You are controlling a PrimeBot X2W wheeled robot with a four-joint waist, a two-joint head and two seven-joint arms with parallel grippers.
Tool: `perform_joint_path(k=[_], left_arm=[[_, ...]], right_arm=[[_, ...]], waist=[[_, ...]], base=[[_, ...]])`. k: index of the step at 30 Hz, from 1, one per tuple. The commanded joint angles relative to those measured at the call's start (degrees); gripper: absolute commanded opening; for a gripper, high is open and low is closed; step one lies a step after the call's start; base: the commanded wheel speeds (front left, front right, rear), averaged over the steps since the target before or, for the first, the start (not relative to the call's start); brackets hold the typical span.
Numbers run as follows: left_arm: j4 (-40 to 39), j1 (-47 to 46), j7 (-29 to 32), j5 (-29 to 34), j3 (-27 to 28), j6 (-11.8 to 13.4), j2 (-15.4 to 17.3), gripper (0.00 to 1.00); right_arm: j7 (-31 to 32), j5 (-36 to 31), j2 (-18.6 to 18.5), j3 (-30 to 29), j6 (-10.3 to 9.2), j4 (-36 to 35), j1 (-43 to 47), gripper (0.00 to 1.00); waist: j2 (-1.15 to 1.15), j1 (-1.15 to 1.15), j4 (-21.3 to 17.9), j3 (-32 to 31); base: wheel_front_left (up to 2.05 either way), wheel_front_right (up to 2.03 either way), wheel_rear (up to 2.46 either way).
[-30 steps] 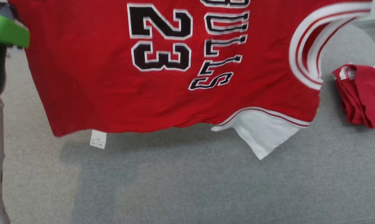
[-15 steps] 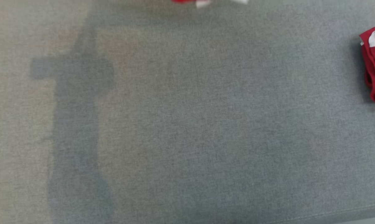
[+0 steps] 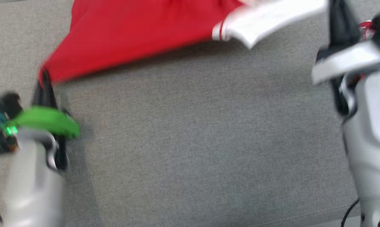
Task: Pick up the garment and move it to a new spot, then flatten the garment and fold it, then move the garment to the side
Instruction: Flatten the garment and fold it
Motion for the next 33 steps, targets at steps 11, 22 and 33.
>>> perform_joint_path(k=[11,22,33], left_arm=[[-5.97,23.46,-0.08,5.18,5.66,-0.42,-7.11,0.00],[-12.19,36.91,-0.13,4.79,1.50,-0.59,-8.03,0.00],[-18.53,44.72,-0.16,3.53,-0.27,-0.11,-8.00,0.00]], right_arm=[[-0.26,4.93,4.23,-2.94,-0.24,-2.67,27.43,0.00],[-0.26,6.70,5.55,-3.51,-0.20,-2.35,42.31,0.00],[-0.26,8.05,5.35,-4.10,-0.20,-4.88,52.87,0.00]], waist=[[0.00,-0.01,0.12,-8.19],[0.00,-0.01,0.96,-16.04],[0.00,-0.01,1.82,-18.85]], base=[[0.00,0.00,0.00],[0.00,0.00,0.00],[0.00,0.00,0.00]])
